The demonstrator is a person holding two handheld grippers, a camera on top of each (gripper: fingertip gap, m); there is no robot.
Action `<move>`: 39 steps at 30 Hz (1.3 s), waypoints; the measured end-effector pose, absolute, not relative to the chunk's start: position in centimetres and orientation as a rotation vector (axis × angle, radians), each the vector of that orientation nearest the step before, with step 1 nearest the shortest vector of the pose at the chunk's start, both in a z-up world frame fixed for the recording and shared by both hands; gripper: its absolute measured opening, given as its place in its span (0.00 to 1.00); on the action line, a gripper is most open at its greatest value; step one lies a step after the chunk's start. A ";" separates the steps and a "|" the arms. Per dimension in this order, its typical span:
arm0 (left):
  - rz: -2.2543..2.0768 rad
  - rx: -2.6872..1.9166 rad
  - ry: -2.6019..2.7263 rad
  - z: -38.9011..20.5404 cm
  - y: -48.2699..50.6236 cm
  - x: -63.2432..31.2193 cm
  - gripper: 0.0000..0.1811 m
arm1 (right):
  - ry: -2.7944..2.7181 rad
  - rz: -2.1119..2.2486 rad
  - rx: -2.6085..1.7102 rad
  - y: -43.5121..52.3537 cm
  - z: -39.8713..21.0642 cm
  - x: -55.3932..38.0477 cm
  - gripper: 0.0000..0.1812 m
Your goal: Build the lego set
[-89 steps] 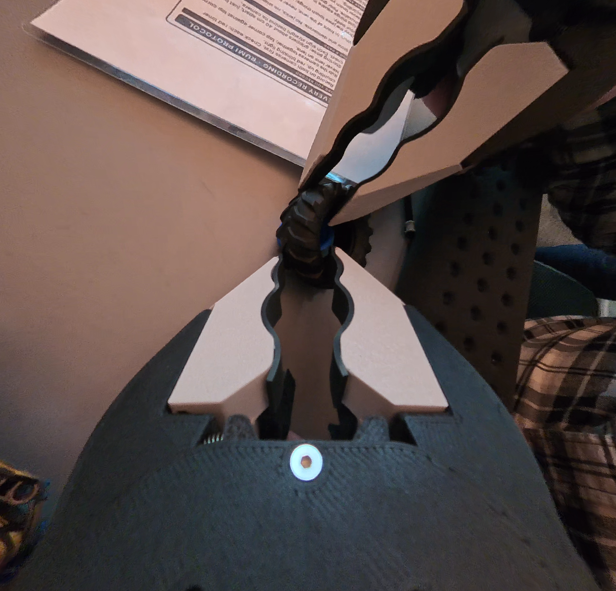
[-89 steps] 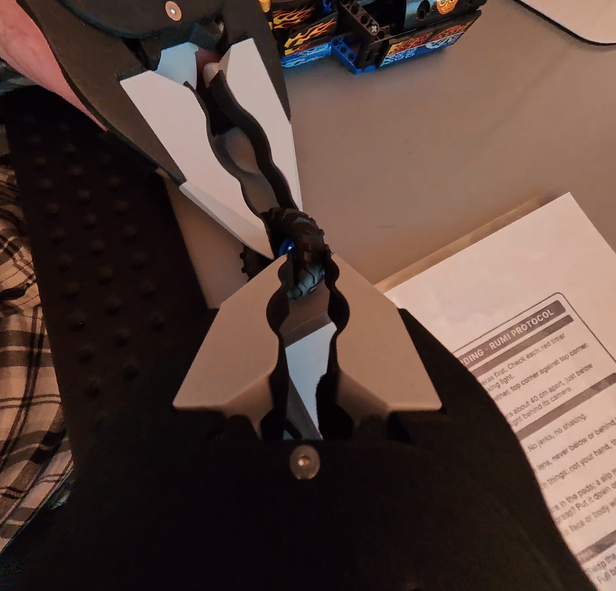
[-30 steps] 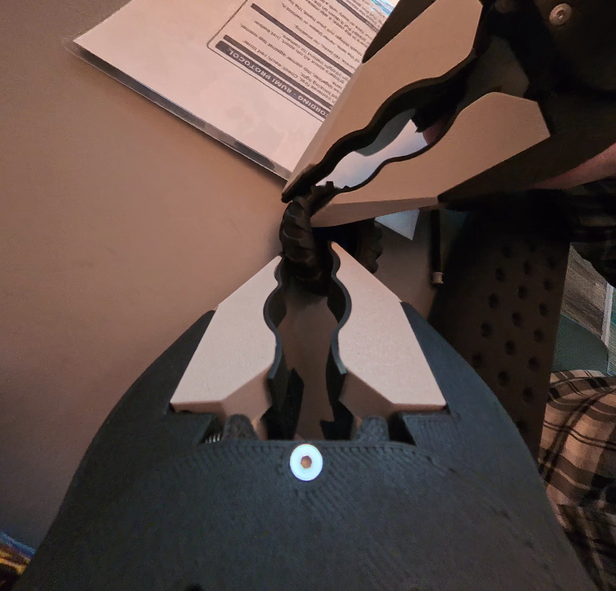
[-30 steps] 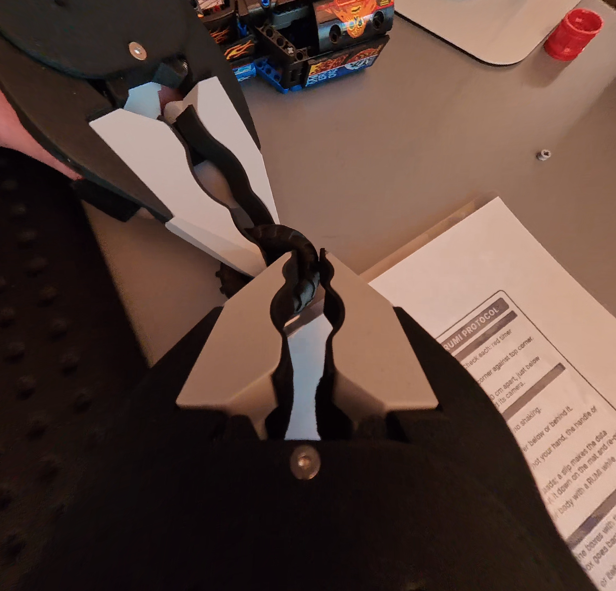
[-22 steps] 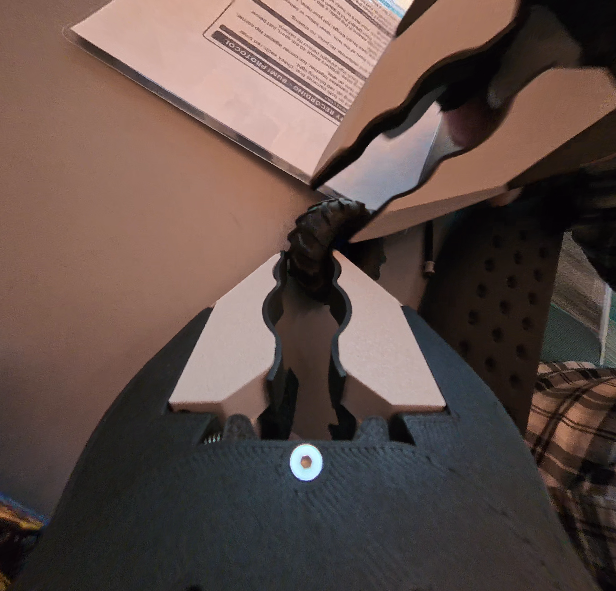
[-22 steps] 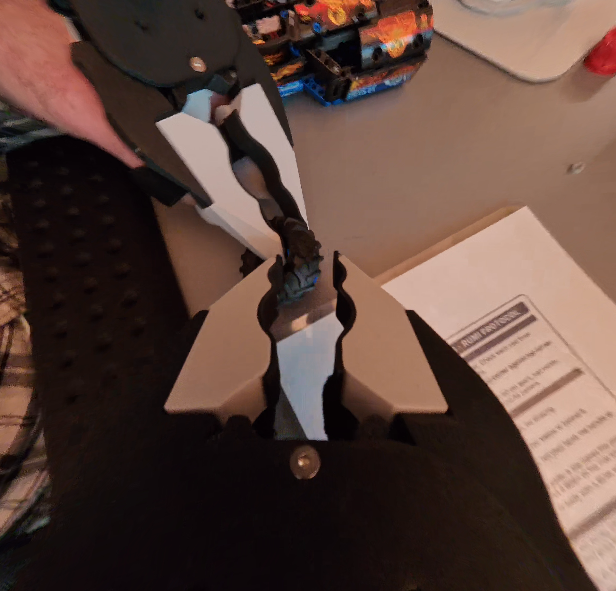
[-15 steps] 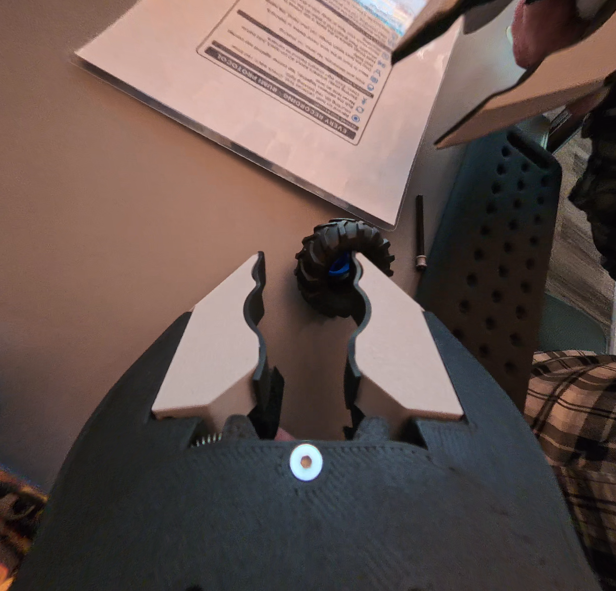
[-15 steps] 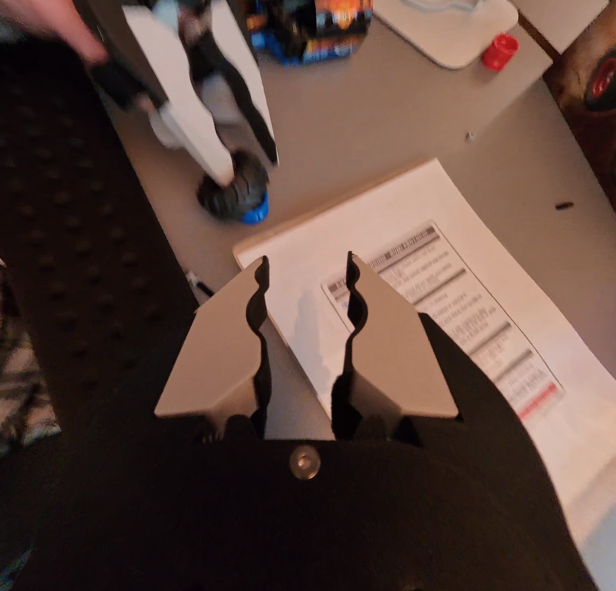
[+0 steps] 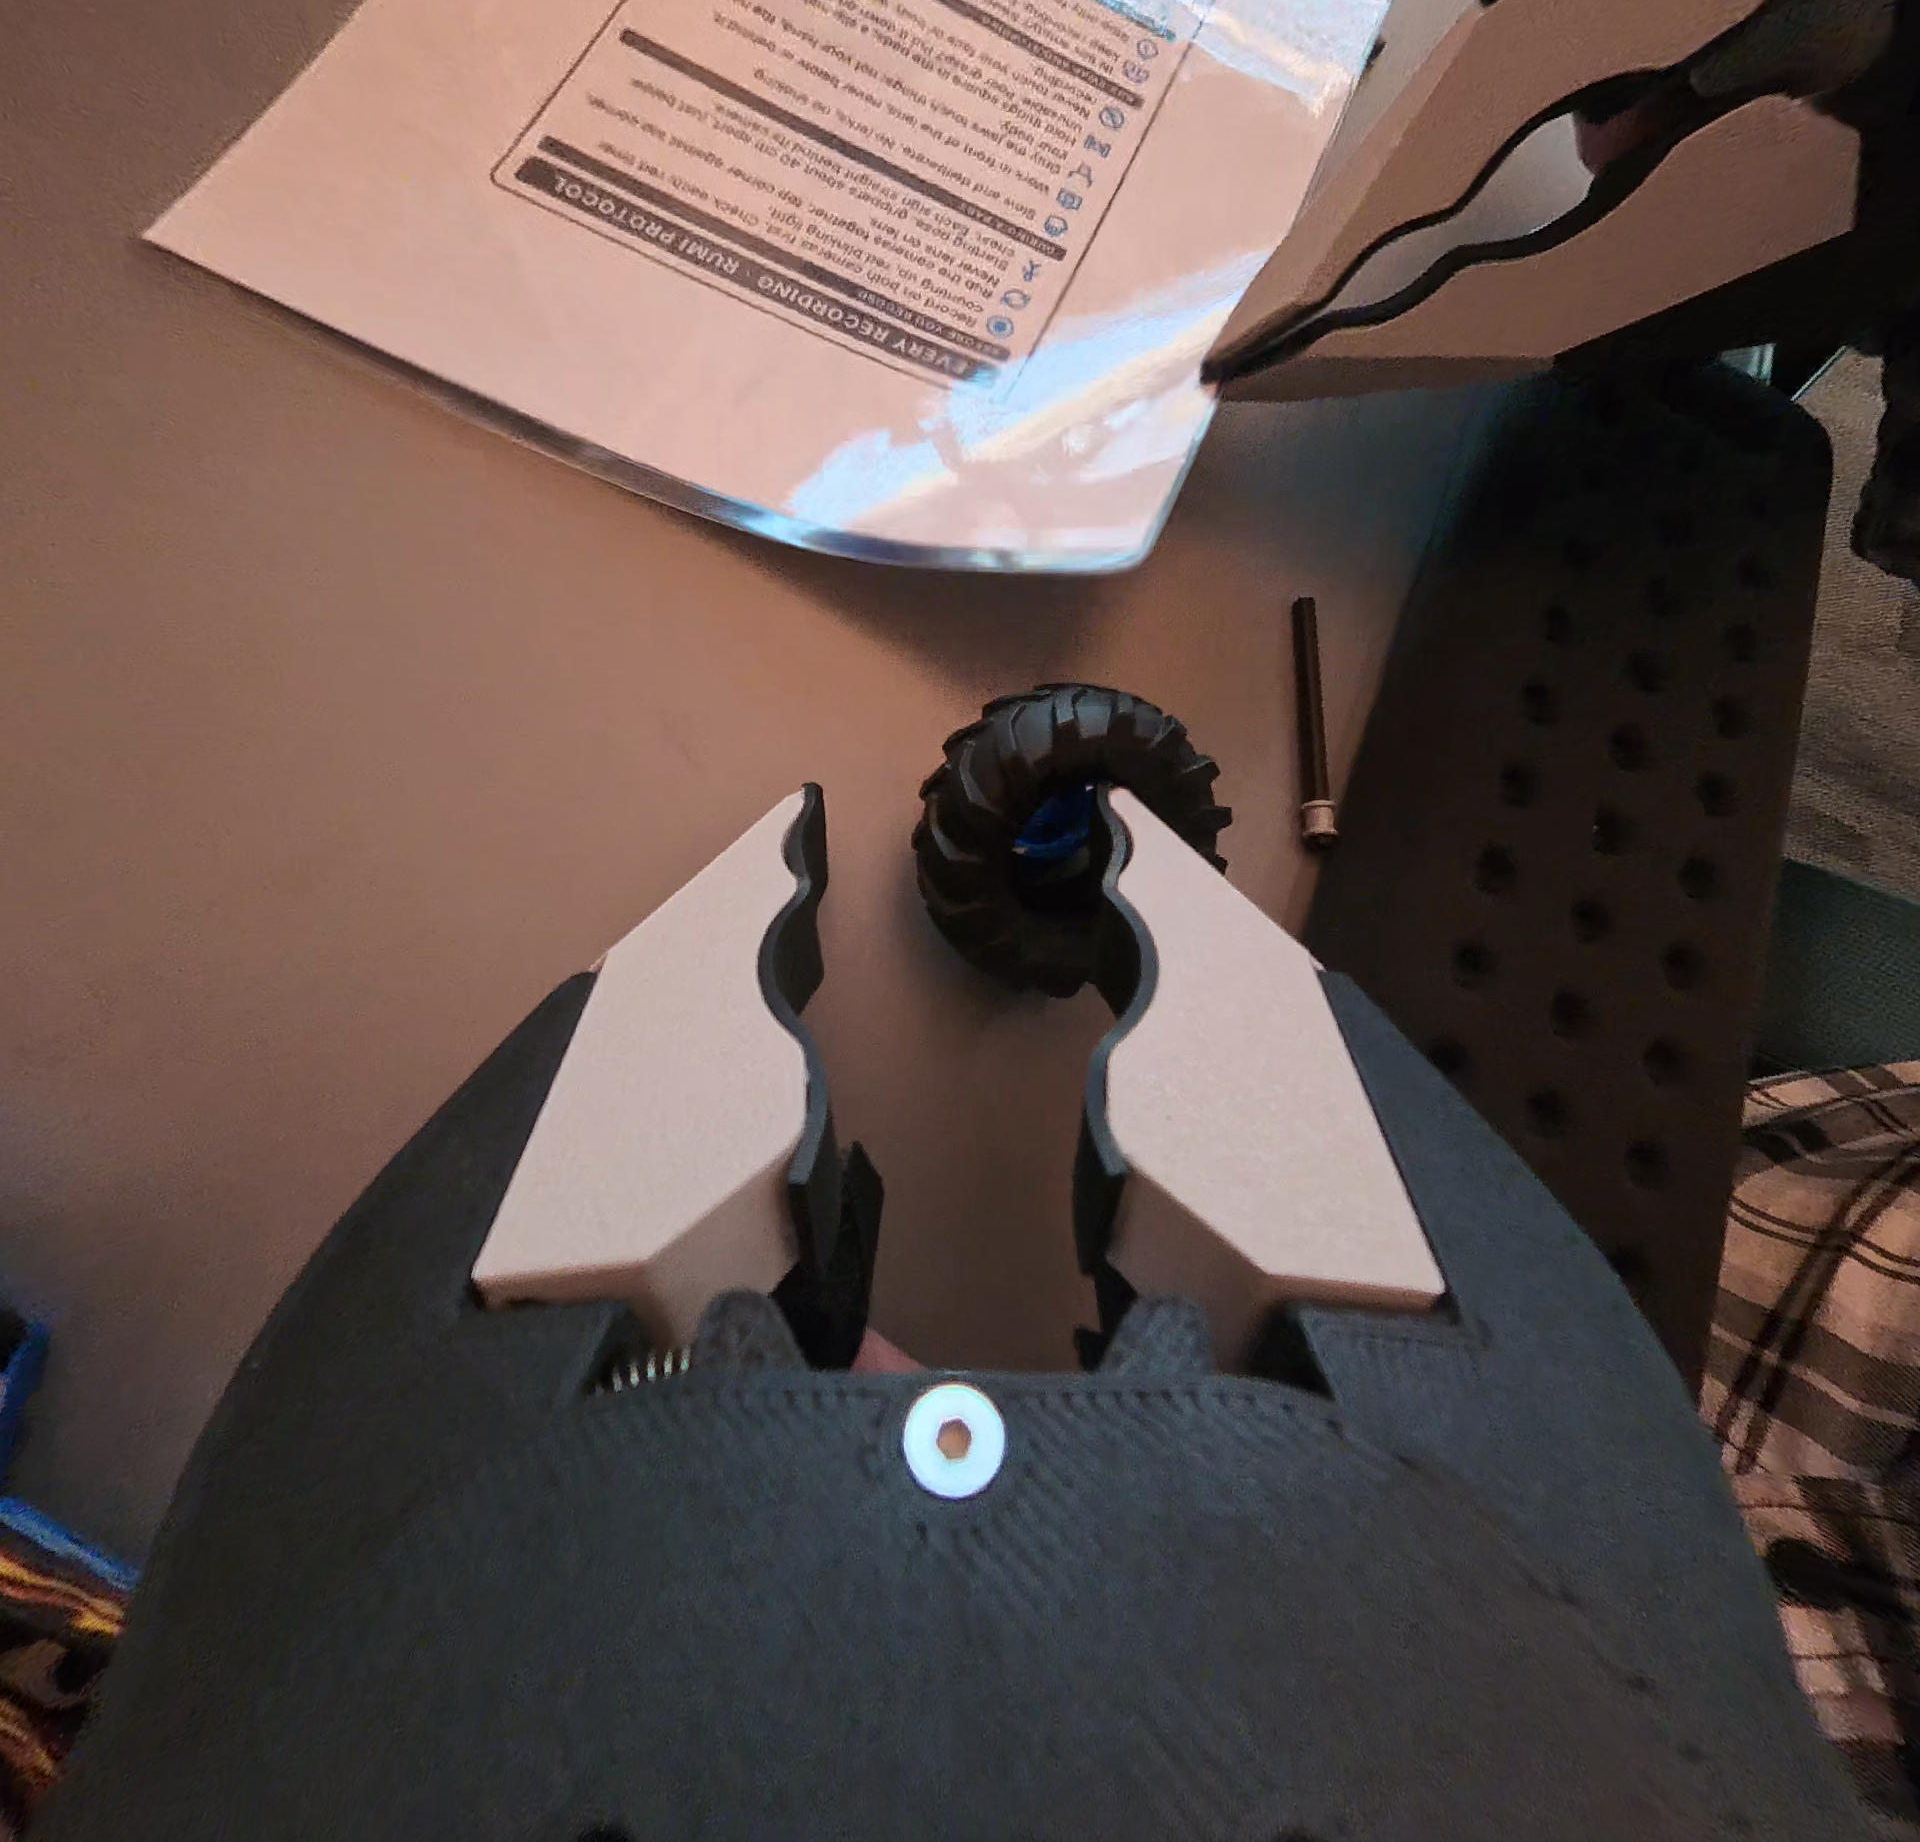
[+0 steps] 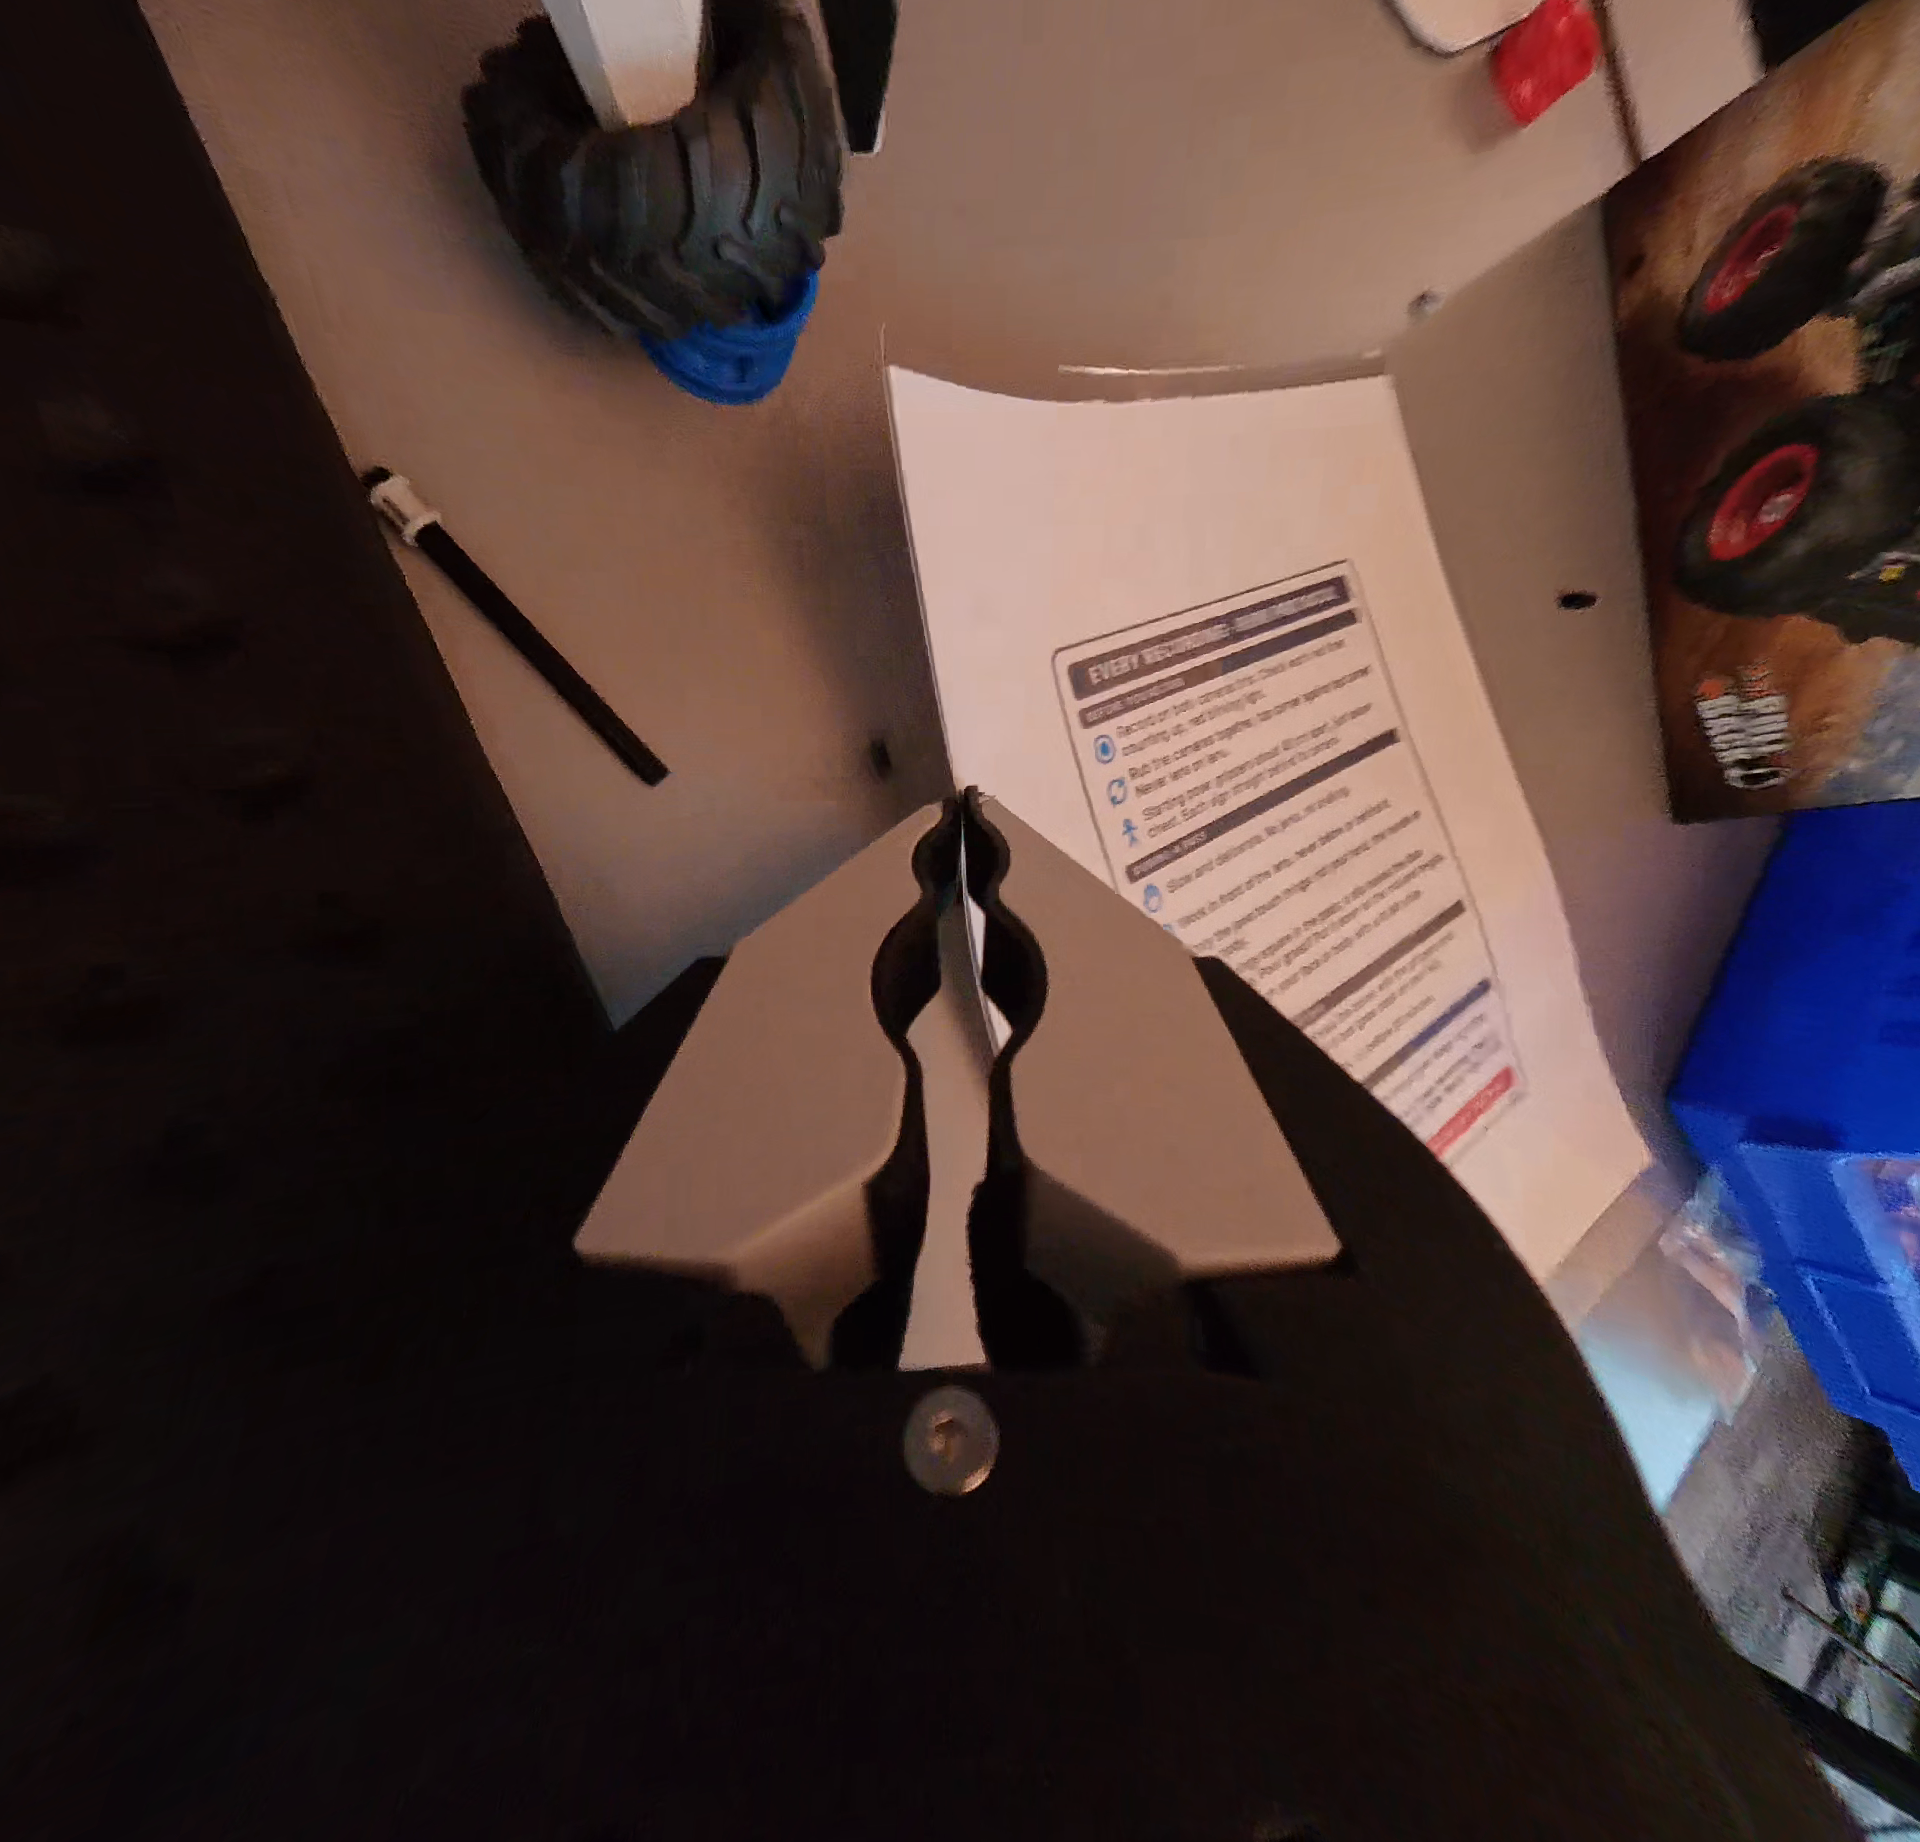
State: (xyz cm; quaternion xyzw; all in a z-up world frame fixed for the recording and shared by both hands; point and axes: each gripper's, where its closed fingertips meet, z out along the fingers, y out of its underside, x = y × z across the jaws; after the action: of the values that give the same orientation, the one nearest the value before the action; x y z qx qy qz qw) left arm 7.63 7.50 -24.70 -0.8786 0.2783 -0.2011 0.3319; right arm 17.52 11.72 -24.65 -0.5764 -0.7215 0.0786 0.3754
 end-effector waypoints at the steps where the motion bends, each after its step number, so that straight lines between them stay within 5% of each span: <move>1: -0.519 -2.290 0.732 -24.6 7.6 7.6 0.28 | -1.829 0.190 -1.461 11.9 -24.2 17.5 0.00; 16: 0.153 -1.843 1.031 -16.9 11.8 7.9 0.41 | -1.733 0.154 -1.209 12.2 -14.8 17.0 0.00; 19: 0.366 -1.754 1.158 -16.3 13.0 7.8 0.33 | -1.757 0.163 -1.140 11.0 -14.2 16.3 0.00; 22: 0.450 -1.725 1.230 -16.5 13.2 7.8 0.01 | -1.733 0.165 -1.091 10.4 -13.4 15.9 0.00; 30: 0.484 -1.672 1.007 -11.3 13.3 4.7 0.00 | -1.436 0.186 -0.955 11.2 -7.4 15.2 0.07; 39: 0.392 -1.684 0.628 1.7 7.1 -6.2 0.00 | -1.264 0.321 -0.893 10.4 -3.7 15.5 0.03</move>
State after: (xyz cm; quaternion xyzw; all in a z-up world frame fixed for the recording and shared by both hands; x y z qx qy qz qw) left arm -6.22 7.07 1.70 -0.7283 0.2716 0.1693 0.6059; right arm 15.52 10.42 -3.66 -0.4015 -0.5682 0.1442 0.7036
